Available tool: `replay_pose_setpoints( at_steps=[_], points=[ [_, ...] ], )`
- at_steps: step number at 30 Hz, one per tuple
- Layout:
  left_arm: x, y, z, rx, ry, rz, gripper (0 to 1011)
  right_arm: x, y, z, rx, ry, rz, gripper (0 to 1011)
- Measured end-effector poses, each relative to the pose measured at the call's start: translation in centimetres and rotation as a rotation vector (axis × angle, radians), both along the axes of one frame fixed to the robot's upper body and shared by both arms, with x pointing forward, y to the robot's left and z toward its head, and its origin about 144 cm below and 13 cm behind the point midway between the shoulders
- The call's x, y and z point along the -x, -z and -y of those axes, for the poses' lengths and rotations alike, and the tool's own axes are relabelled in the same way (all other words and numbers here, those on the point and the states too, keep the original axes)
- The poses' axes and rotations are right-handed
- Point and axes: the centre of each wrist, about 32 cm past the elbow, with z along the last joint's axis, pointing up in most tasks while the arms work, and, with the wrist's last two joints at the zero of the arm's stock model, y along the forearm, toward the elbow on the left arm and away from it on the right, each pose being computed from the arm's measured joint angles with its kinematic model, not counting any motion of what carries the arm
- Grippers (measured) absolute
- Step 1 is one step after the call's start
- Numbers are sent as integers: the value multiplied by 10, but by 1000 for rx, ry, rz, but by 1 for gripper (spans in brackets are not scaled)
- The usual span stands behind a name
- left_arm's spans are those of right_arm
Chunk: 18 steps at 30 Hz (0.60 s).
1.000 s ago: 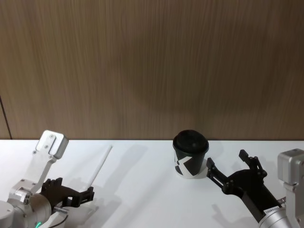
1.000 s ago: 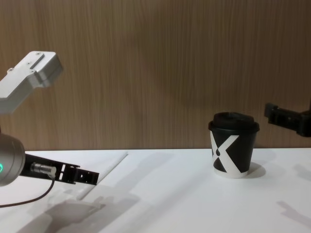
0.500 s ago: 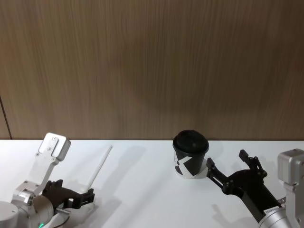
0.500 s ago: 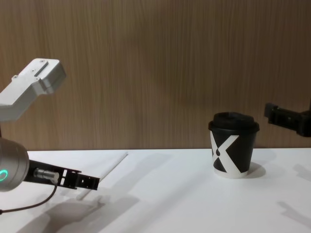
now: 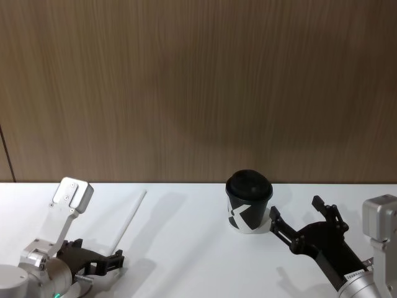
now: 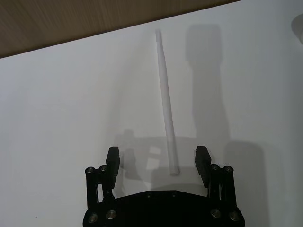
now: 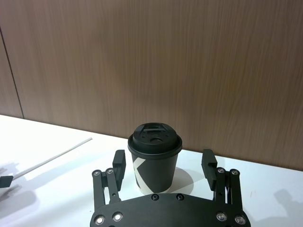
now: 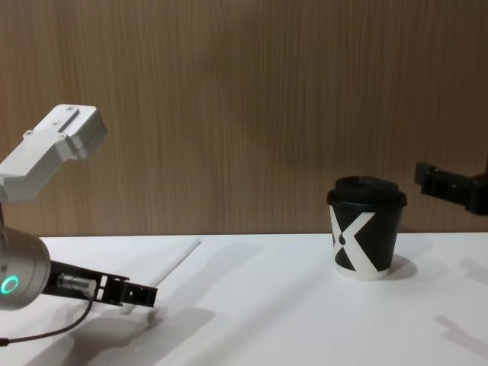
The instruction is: Pick up the straw with one hand, pass it to the other hand, and insert it into the cup.
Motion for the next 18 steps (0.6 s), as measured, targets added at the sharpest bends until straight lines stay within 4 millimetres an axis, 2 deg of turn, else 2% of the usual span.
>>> replay_pose_setpoints(
  at_steps=[18],
  points=[
    [-4,3,0,11,-16,-23,1003,0,0,0,0,0,0,1001]
  ],
)
